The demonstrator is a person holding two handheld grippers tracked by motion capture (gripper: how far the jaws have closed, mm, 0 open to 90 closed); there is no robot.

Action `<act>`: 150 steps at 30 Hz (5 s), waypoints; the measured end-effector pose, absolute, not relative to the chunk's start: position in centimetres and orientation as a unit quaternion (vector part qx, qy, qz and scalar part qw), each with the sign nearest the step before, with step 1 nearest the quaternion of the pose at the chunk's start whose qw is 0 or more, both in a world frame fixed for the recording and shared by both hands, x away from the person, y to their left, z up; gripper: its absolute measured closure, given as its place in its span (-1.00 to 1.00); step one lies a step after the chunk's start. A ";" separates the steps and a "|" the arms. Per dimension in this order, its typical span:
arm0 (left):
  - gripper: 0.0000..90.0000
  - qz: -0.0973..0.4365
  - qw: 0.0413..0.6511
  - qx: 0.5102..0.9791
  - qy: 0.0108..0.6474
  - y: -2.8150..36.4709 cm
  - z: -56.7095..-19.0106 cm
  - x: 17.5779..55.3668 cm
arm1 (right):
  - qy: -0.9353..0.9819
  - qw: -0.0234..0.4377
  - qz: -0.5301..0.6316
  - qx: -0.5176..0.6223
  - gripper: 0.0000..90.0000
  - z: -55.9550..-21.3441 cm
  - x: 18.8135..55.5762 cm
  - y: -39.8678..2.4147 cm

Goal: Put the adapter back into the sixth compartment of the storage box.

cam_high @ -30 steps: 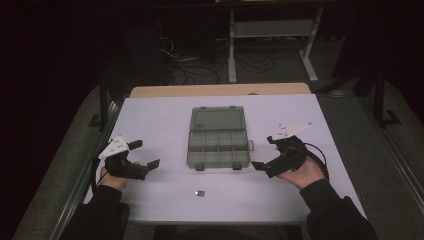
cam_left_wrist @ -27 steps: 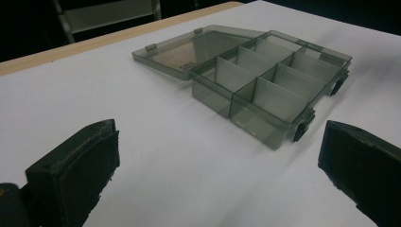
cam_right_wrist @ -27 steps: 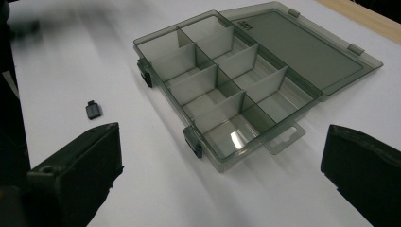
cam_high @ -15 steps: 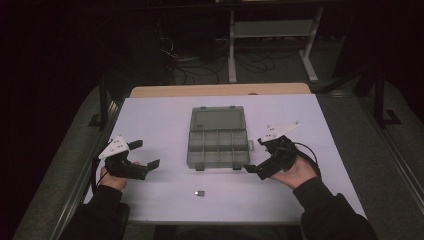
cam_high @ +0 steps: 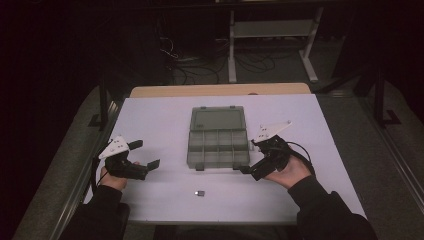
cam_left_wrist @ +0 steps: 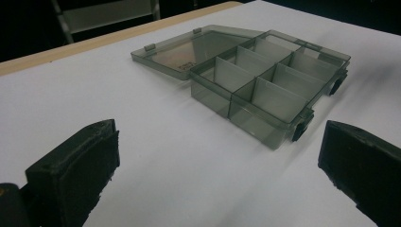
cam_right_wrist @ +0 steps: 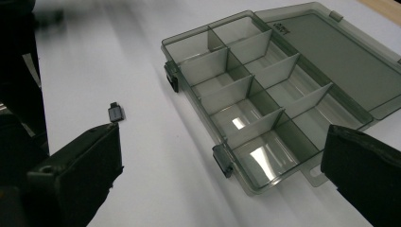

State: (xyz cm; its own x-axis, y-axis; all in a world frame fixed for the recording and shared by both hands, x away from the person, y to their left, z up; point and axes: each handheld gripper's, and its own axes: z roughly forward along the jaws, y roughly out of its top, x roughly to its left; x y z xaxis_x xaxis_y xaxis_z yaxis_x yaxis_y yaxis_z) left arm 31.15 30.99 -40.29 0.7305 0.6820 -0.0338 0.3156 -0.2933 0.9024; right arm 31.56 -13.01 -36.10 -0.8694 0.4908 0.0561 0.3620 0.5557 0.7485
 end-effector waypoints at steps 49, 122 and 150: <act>-1.00 0.182 0.502 0.785 0.315 31.0 -40.3 31.1 | 0.915 0.038 0.361 0.174 -1.00 -36.6 32.0 -6.5; -1.00 0.180 0.503 0.785 0.313 30.9 -40.3 31.2 | 0.955 -0.016 0.286 0.084 -0.84 -42.2 31.0 1.5; -1.00 0.180 0.503 0.785 0.312 30.9 -40.3 31.2 | 0.960 -0.040 0.270 0.060 0.47 -43.2 30.8 1.7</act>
